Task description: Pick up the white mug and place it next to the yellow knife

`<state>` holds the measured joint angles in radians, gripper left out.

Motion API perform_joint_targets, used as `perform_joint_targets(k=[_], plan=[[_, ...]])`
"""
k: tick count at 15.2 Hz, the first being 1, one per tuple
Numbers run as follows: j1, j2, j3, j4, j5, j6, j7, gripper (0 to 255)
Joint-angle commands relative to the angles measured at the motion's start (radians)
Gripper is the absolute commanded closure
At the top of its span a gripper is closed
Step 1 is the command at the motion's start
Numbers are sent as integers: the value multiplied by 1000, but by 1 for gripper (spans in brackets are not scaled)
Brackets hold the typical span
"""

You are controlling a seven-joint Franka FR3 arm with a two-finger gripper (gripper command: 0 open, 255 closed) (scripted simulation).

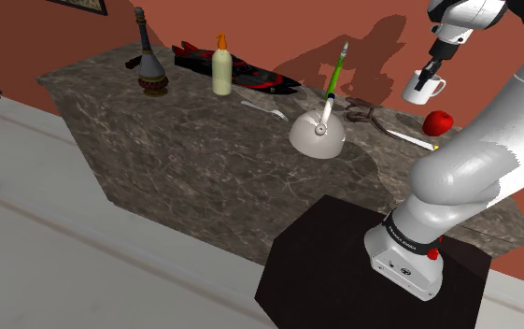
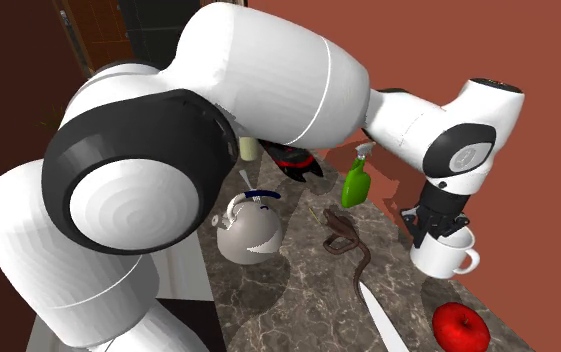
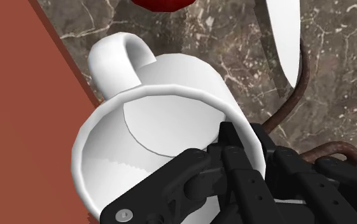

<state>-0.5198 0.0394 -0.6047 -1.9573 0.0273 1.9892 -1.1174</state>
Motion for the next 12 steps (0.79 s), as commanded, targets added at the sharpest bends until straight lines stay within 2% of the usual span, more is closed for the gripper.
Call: perform_joint_targets(k=[1,12], plan=[[-2,14,-1,-12,9,25,-7,255],[-10,78,2,-99,55,163,-39,255]])
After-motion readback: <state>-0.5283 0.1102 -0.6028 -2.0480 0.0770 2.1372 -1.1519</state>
